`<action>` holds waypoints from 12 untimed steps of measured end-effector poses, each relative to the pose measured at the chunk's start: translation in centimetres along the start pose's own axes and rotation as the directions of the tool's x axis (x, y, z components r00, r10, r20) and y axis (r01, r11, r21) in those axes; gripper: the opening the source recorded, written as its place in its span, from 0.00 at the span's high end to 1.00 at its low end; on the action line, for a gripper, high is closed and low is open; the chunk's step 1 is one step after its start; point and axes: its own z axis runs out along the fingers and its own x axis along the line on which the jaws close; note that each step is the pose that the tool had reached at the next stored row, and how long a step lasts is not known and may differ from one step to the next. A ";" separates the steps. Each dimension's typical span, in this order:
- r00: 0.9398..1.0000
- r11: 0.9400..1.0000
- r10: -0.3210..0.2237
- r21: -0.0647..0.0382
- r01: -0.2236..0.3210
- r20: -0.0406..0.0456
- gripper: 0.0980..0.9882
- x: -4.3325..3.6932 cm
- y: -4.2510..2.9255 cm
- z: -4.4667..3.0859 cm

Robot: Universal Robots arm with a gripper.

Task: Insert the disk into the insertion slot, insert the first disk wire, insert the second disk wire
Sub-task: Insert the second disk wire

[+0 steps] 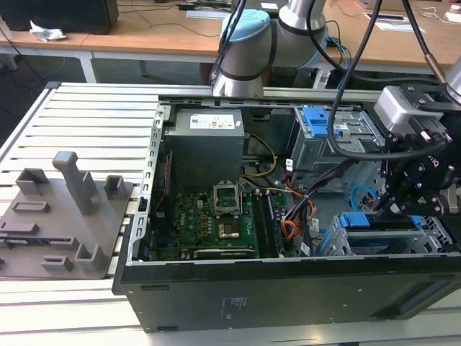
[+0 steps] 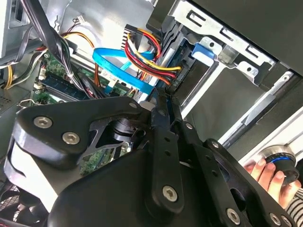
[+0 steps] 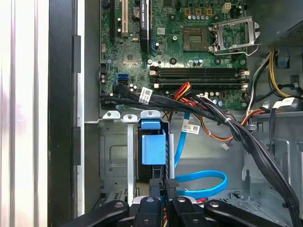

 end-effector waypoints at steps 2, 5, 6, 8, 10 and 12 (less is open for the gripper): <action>1.000 1.000 0.000 0.000 0.000 0.000 0.93 0.07 -0.03 0.15; 1.000 1.000 0.000 0.000 0.000 -0.001 0.93 0.10 -0.05 0.29; 1.000 1.000 0.000 0.000 0.000 0.000 0.93 0.10 -0.05 0.31; 1.000 1.000 0.000 0.000 0.000 0.000 0.93 0.10 -0.06 0.32; 1.000 1.000 0.000 0.000 0.000 0.000 0.92 0.10 -0.06 0.34; 1.000 1.000 0.000 0.000 0.000 0.000 0.85 0.09 -0.03 -0.13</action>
